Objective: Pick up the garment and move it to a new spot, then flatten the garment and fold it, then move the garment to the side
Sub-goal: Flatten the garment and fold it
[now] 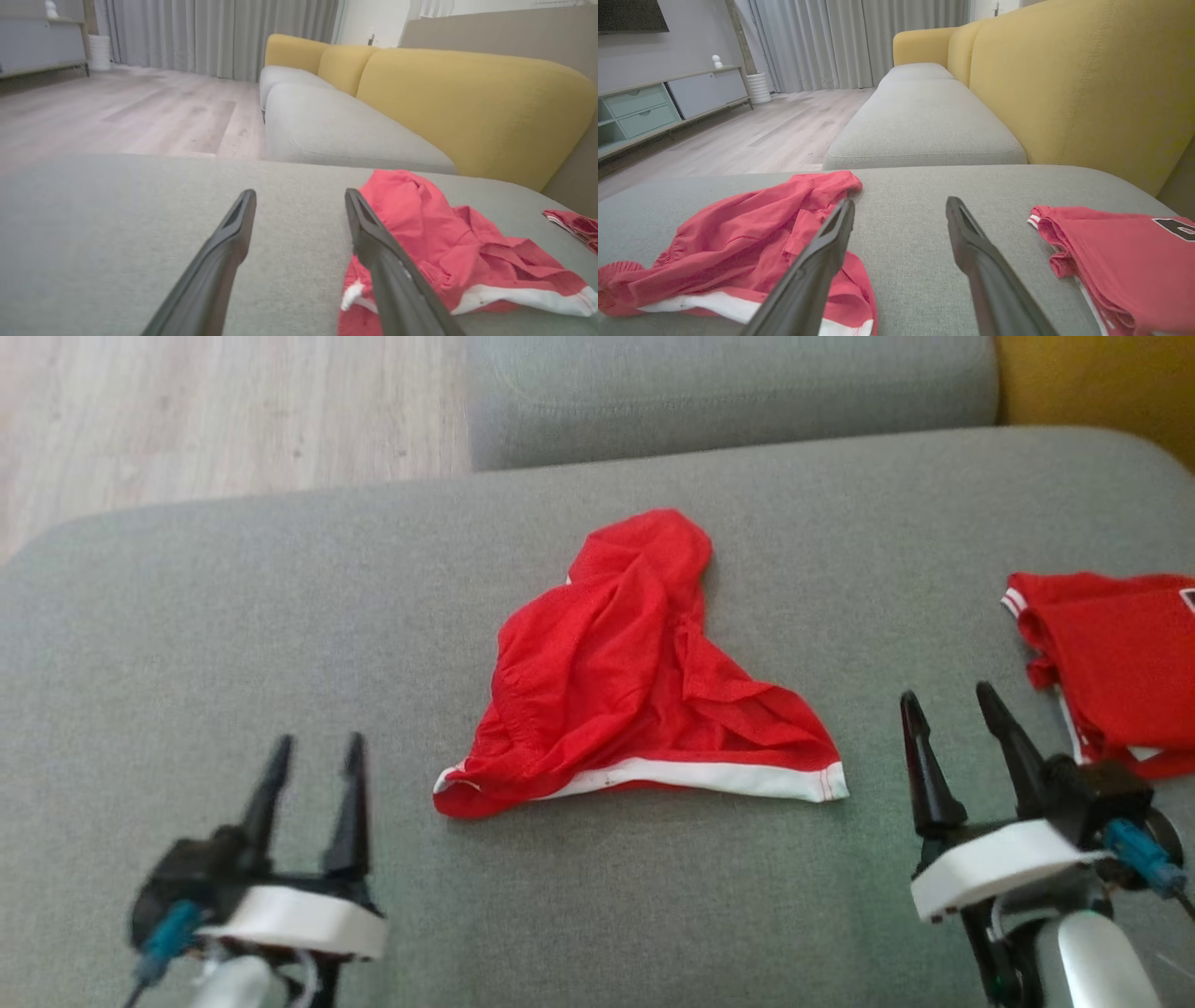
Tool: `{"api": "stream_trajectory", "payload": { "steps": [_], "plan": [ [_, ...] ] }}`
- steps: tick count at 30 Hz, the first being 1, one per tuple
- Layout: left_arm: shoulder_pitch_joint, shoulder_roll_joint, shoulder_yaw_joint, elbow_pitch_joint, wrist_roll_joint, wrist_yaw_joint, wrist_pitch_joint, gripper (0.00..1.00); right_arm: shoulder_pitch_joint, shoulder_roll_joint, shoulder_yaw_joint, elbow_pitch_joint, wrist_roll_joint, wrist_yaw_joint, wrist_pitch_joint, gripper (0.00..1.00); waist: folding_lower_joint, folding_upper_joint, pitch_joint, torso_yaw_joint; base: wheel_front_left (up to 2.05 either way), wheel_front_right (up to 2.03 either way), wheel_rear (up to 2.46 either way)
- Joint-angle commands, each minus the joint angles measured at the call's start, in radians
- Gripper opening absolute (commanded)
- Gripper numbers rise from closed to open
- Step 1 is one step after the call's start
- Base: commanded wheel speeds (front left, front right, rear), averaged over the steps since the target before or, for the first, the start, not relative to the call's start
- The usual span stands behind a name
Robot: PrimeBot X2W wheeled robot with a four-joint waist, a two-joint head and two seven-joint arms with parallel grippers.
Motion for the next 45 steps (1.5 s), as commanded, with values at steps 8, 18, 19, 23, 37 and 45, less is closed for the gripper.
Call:
{"api": "stream_trajectory", "payload": {
  "steps": [8, 18, 19, 23, 37, 45],
  "plan": [
    [0.050, 0.066, 0.172, -0.101, 0.097, 0.018, -0.012, 1.00, 0.034, -0.004, 0.029, -0.035, -0.006, 0.007, 0.027, 1.00, 0.0002, 0.0000, -0.066, -0.014, 0.00, 0.00, 0.00],
    [0.121, 0.063, 0.182, -0.123, 0.097, 0.035, -0.011, 1.00, 0.044, -0.004, 0.052, -0.029, 0.010, 0.007, 0.032, 1.00, 0.0002, 0.0000, -0.069, -0.018, 0.00, 0.00, 0.00],
    [0.124, 0.061, 0.180, -0.124, 0.097, 0.037, -0.011, 1.00, 0.043, -0.004, 0.053, -0.030, 0.010, 0.007, 0.033, 1.00, 0.0002, 0.0000, -0.068, -0.018, 0.00, 0.00, 0.00],
    [0.127, 0.059, 0.173, -0.130, 0.096, 0.039, -0.006, 1.00, 0.039, -0.004, 0.055, -0.034, 0.006, 0.007, 0.036, 1.00, 0.0002, 0.0000, -0.062, -0.017, 0.00, 0.00, 0.00],
    [0.006, 0.009, -0.001, -0.007, 0.107, -0.108, 0.098, 1.00, 0.007, -0.003, 0.085, -0.039, 0.018, 0.007, 0.031, 1.00, 0.0002, 0.0000, 0.014, -0.011, 0.00, 0.00, 0.00],
    [-0.150, -0.038, -0.047, 0.226, 0.139, -0.137, 0.114, 1.00, -0.039, -0.003, 0.113, -0.026, 0.023, 0.007, 0.020, 1.00, 0.0002, 0.0000, 0.071, -0.029, 0.00, 0.00, 0.00]
  ]
}}
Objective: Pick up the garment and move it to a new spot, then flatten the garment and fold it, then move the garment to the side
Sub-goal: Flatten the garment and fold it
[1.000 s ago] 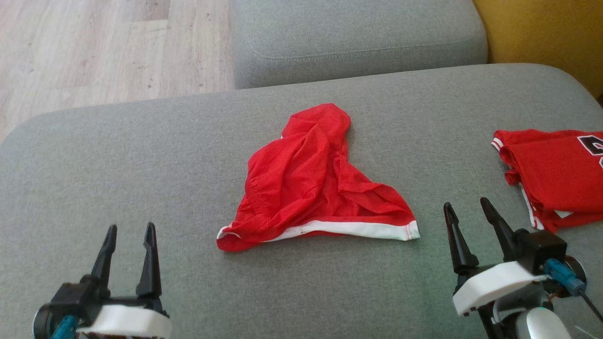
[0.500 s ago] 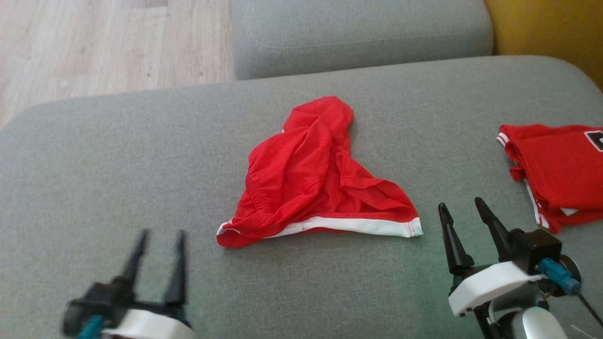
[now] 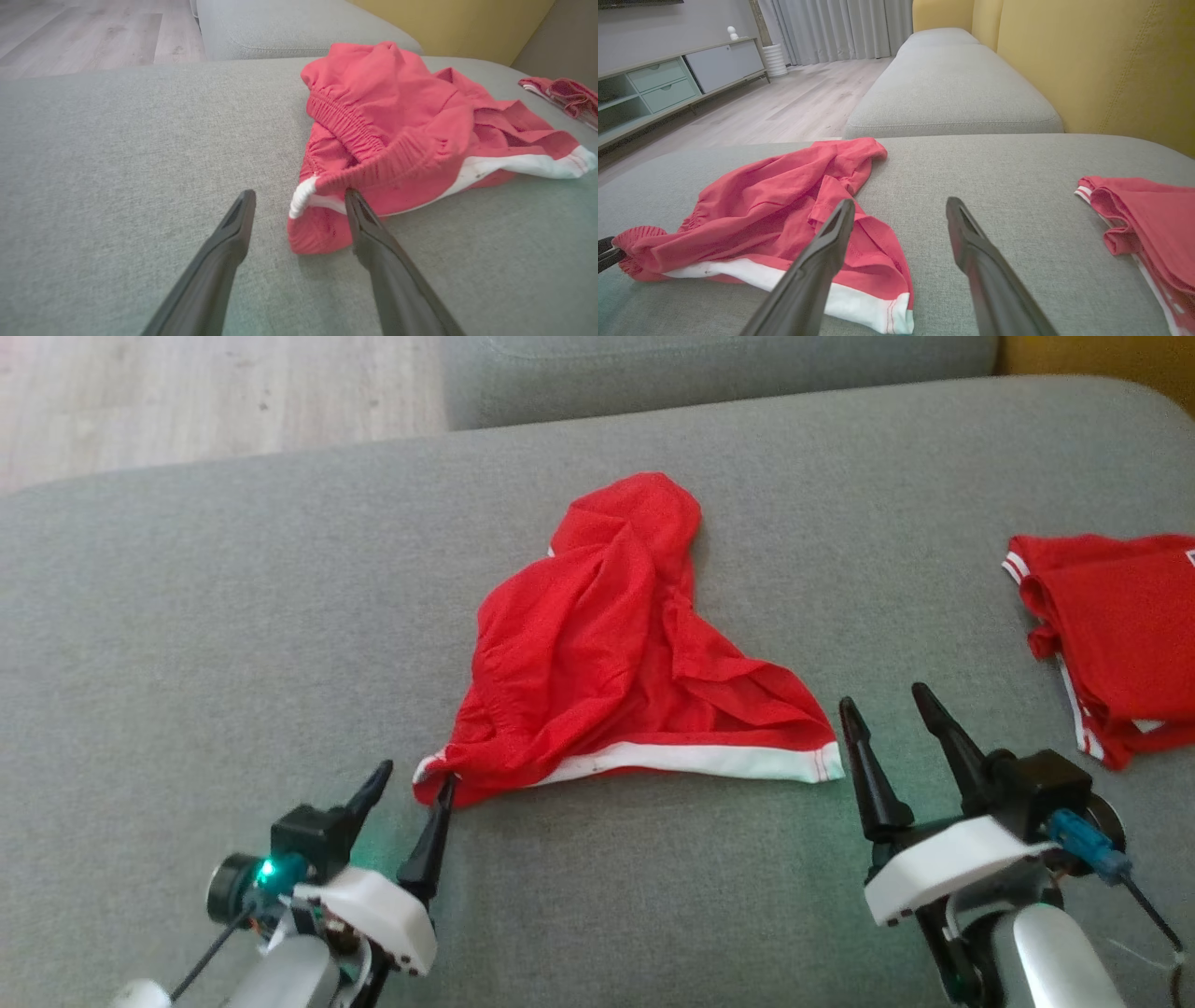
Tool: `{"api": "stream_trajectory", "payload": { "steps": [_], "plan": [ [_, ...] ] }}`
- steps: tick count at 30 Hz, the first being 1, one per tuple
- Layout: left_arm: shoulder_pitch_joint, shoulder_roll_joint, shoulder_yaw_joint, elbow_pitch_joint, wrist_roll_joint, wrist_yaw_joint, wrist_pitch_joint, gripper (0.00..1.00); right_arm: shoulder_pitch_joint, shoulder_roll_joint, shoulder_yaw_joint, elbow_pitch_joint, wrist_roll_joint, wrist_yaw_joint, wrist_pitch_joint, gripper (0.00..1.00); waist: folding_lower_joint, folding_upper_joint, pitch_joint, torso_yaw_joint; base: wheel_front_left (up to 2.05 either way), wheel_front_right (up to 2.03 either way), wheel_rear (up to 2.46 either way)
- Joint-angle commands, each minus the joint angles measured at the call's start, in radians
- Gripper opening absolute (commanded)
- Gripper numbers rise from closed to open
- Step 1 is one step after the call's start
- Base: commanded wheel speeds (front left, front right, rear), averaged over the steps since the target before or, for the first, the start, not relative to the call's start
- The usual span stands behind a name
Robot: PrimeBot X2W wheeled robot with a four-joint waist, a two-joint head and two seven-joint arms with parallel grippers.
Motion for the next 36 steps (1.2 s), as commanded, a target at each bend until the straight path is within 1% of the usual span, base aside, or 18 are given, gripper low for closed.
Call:
{"api": "stream_trajectory", "payload": {
  "steps": [1, 3, 4, 5, 6, 11, 18, 22, 29, 30, 31, 32, 34, 36],
  "plan": [
    [-0.046, 0.013, 0.035, -0.011, 0.005, 0.000, -0.005, 1.00, -0.038, -0.003, 0.025, -0.026, 0.008, 0.007, -0.011, 1.00, -0.0002, 0.0000, 0.009, -0.008, 0.00, 0.00, 0.00],
    [-0.070, 0.005, 0.035, 0.027, 0.002, -0.006, -0.011, 1.00, -0.049, -0.003, 0.034, -0.019, 0.010, 0.007, -0.014, 1.00, -0.0002, 0.0000, 0.017, -0.015, 0.00, 0.00, 0.00],
    [-0.078, 0.001, 0.030, 0.041, -0.003, -0.019, -0.010, 0.59, -0.053, -0.003, 0.038, -0.015, 0.010, 0.007, -0.016, 1.00, -0.0002, 0.0000, 0.021, -0.018, 0.00, 0.00, 0.00],
    [-0.087, 0.001, 0.025, 0.051, -0.003, -0.028, -0.017, 0.28, -0.056, -0.003, 0.043, -0.010, 0.011, 0.007, -0.016, 1.00, -0.0002, 0.0000, 0.023, -0.021, 0.00, 0.00, 0.00],
    [-0.093, -0.002, 0.024, 0.064, -0.006, -0.033, -0.021, 0.00, -0.059, -0.003, 0.046, -0.005, 0.012, 0.007, -0.015, 1.00, -0.0002, 0.0000, 0.025, -0.022, 0.00, 0.00, 0.00],
    [-0.117, -0.013, 0.024, 0.106, -0.014, -0.047, -0.065, 0.00, -0.064, -0.003, 0.051, 0.032, 0.023, 0.007, -0.002, 1.00, -0.0002, 0.0000, 0.031, -0.022, 0.00, 0.00, 0.00],
    [-0.086, -0.034, 0.017, 0.115, -0.023, -0.052, -0.100, 0.00, -0.084, -0.002, 0.031, 0.124, 0.083, 0.007, 0.069, 1.00, -0.0002, 0.0000, 0.031, -0.013, 0.00, 0.00, 0.00],
    [-0.078, -0.049, 0.001, 0.107, -0.027, -0.058, -0.103, 0.00, -0.119, -0.002, 0.035, 0.200, 0.060, 0.007, 0.142, 1.00, -0.0002, 0.0000, 0.033, 0.009, 0.00, 0.00, 0.00],
    [-0.092, -0.065, -0.023, 0.106, -0.033, -0.068, -0.103, 0.00, -0.161, -0.002, 0.053, 0.281, 0.033, 0.007, 0.213, 1.00, -0.0002, 0.0000, 0.041, 0.036, 0.00, 0.00, 0.00],
    [-0.093, -0.067, -0.026, 0.107, -0.036, -0.069, -0.102, 0.00, -0.163, -0.002, 0.054, 0.290, 0.033, 0.007, 0.225, 0.93, -0.0002, 0.0000, 0.041, 0.039, 0.00, 0.00, 0.00],
    [-0.094, -0.069, -0.027, 0.107, -0.040, -0.070, -0.102, 0.00, -0.165, -0.002, 0.058, 0.296, 0.038, 0.007, 0.236, 0.51, -0.0002, 0.0000, 0.040, 0.040, 0.00, 0.00, 0.00],
    [-0.093, -0.071, -0.027, 0.105, -0.045, -0.071, -0.101, 0.00, -0.164, -0.002, 0.060, 0.298, 0.048, 0.007, 0.244, 0.00, -0.0002, 0.0000, 0.039, 0.041, 0.00, 0.00, 0.00],
    [-0.088, -0.075, -0.023, 0.096, -0.065, -0.074, -0.097, 0.00, -0.157, -0.002, 0.062, 0.294, 0.063, 0.007, 0.257, 0.00, -0.0002, 0.0000, 0.034, 0.041, 0.00, 0.00, 0.00],
    [-0.075, -0.082, -0.008, 0.072, -0.112, -0.079, -0.091, 0.00, -0.148, -0.002, 0.049, 0.263, 0.105, 0.007, 0.250, 0.00, -0.0002, 0.0000, 0.027, 0.038, 0.00, 0.00, 0.00]
  ]
}}
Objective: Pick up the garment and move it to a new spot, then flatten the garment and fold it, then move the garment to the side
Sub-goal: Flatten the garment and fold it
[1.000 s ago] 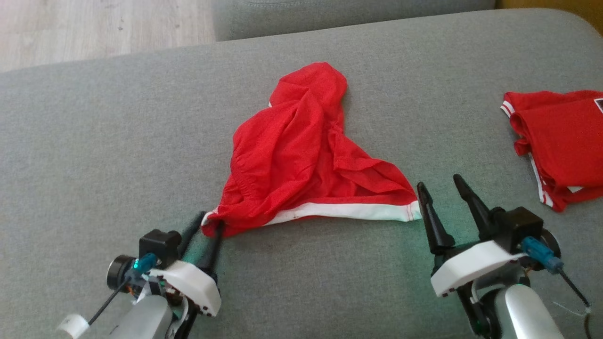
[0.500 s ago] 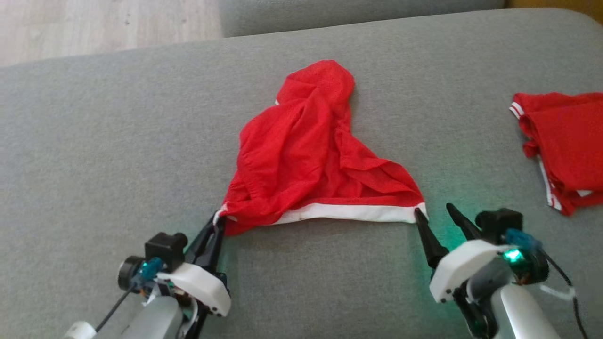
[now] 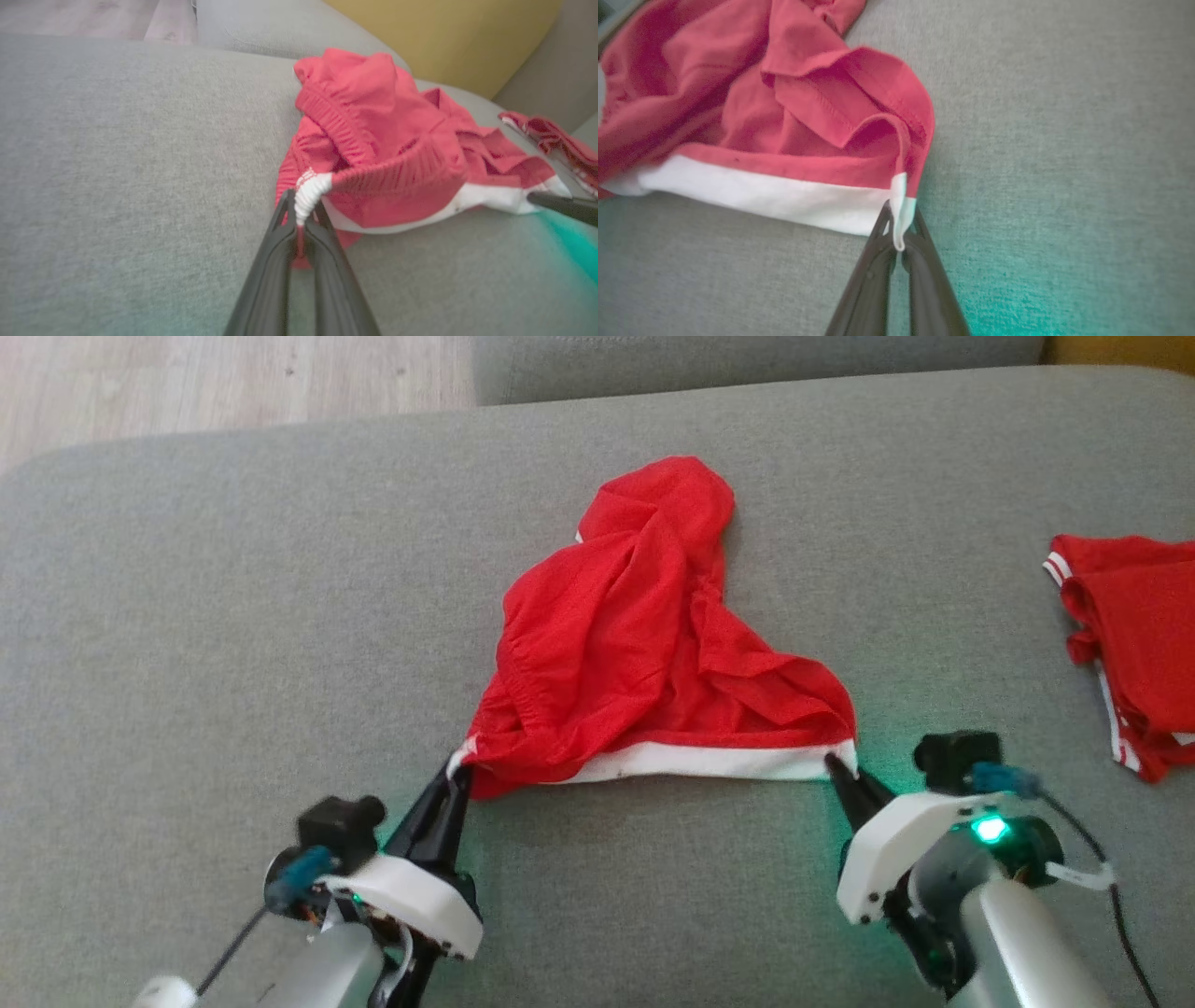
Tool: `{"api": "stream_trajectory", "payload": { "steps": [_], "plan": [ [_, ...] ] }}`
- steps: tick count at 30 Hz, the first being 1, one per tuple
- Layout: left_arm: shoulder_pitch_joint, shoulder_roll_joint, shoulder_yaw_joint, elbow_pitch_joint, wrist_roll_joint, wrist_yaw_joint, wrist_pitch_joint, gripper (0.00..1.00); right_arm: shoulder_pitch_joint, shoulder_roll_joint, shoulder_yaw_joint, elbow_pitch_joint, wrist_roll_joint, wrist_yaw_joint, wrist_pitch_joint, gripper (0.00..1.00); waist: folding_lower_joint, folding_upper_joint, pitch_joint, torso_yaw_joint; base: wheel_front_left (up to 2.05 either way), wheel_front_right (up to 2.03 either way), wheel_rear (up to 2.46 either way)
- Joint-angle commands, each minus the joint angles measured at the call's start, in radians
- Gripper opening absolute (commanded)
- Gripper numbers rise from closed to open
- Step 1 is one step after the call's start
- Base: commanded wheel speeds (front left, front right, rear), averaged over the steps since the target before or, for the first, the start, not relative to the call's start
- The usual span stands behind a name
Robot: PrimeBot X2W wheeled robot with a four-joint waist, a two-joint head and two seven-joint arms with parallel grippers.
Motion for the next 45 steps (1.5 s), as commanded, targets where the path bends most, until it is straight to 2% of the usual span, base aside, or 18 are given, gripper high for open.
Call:
{"api": "stream_trajectory", "payload": {
  "steps": [1, 5, 7, 8, 11, 14, 16, 19, 22, 24, 27, 29, 33, 35, 37, 41, 45],
  "plan": [
    [-0.004, -0.002, 0.054, -0.065, -0.068, -0.008, -0.002, 0.00, -0.011, -0.002, 0.009, -0.074, 0.050, 0.007, -0.013, 0.00, 0.0000, 0.0000, -0.012, -0.006, 0.00, 0.00, 0.00],
    [0.026, 0.025, 0.059, -0.262, -0.205, -0.015, 0.020, 0.00, 0.004, -0.002, -0.029, -0.233, 0.203, 0.007, -0.014, 0.00, 0.0000, 0.0000, -0.034, -0.018, 0.00, 0.00, 0.00],
    [0.047, 0.060, 0.052, -0.404, -0.303, -0.015, 0.051, 0.00, 0.006, -0.002, -0.050, -0.337, 0.237, 0.007, 0.009, 0.00, 0.0000, 0.0000, -0.046, -0.026, 0.00, 0.00, 0.00],
    [0.047, 0.060, 0.052, -0.404, -0.303, -0.015, 0.051, 0.00, 0.006, -0.002, -0.050, -0.337, 0.237, 0.007, 0.009, 0.00, 0.0000, 0.0000, -0.046, -0.026, 0.00, 0.00, 0.00],
    [0.082, 0.113, 0.067, -0.607, -0.468, -0.015, 0.132, 0.00, 0.016, -0.002, -0.072, -0.494, 0.312, 0.007, 0.077, 0.00, 0.0000, 0.0000, -0.059, -0.033, 0.00, 0.00, 0.00],
    [0.110, 0.137, 0.107, -0.802, -0.645, -0.015, 0.215, 0.00, 0.018, -0.002, -0.094, -0.643, 0.384, 0.007, 0.150, 0.00, 0.0000, 0.0000, -0.064, -0.038, 0.00, 0.00, 0.00],
    [0.115, 0.135, 0.139, -0.919, -0.762, 0.006, 0.261, 0.00, 0.014, -0.002, -0.113, -0.718, 0.464, 0.007, 0.184, 0.00, 0.0000, 0.0000, -0.063, -0.038, 0.00, 0.00, 0.00],
    [0.085, 0.103, 0.200, -1.041, -0.947, 0.088, 0.311, 0.00, -0.019, -0.002, -0.150, -0.772, 0.586, 0.007, 0.221, 0.00, 0.0000, 0.0000, -0.048, -0.039, 0.00, 0.00, 0.00],
    [-0.006, 0.097, 0.257, -1.077, -1.052, 0.191, 0.358, 0.00, -0.107, -0.002, -0.180, -0.726, 0.743, 0.007, 0.237, 0.00, 0.0000, 0.0000, -0.025, -0.044, 0.00, 0.00, 0.00],
    [-0.092, 0.105, 0.279, -1.055, -1.072, 0.241, 0.386, 0.00, -0.199, -0.002, -0.216, -0.646, 0.751, 0.007, 0.248, 0.00, 0.0000, 0.0000, 0.002, -0.047, 0.00, 0.00, 0.00],
    [-0.225, 0.116, 0.309, -0.952, -1.053, 0.286, 0.395, 0.00, -0.369, -0.002, -0.237, -0.479, 0.735, 0.007, 0.262, 0.00, 0.0000, 0.0000, 0.060, -0.057, 0.00, 0.00, 0.00],
    [-0.314, 0.131, 0.322, -0.860, -1.014, 0.293, 0.389, 0.00, -0.496, -0.002, -0.235, -0.346, 0.737, 0.007, 0.249, 0.00, 0.0000, 0.0000, 0.102, -0.067, 0.00, 0.00, 0.00],
    [-0.500, 0.148, 0.347, -0.659, -0.919, 0.263, 0.333, 0.00, -0.766, -0.002, -0.220, -0.091, 0.717, 0.007, 0.140, 0.00, 0.0000, 0.0000, 0.165, -0.083, 0.00, 0.00, 0.00],
    [-0.597, 0.147, 0.350, -0.572, -0.868, 0.221, 0.294, 0.00, -0.897, -0.002, -0.204, 0.019, 0.758, 0.007, 0.049, 0.00, 0.0000, 0.0000, 0.186, -0.086, 0.00, 0.00, 0.00],
    [-0.687, 0.127, 0.356, -0.509, -0.842, 0.154, 0.250, 0.00, -1.013, -0.002, -0.176, 0.097, 0.775, 0.007, -0.055, 0.00, 0.0000, 0.0000, 0.198, -0.085, 0.00, 0.00, 0.00],
    [-0.820, 0.107, 0.343, -0.426, -0.755, 0.035, 0.154, 0.00, -1.153, -0.002, -0.098, 0.165, 0.823, 0.007, -0.226, 0.00, 0.0000, 0.0000, 0.198, -0.080, 0.00, 0.00, 0.00],
    [-0.827, 0.088, 0.313, -0.401, -0.716, -0.007, 0.082, 0.00, -1.135, -0.002, -0.015, 0.183, 0.821, 0.007, -0.280, 0.00, 0.0000, 0.0000, 0.188, -0.075, 0.00, 0.00, 0.00]
  ]
}}
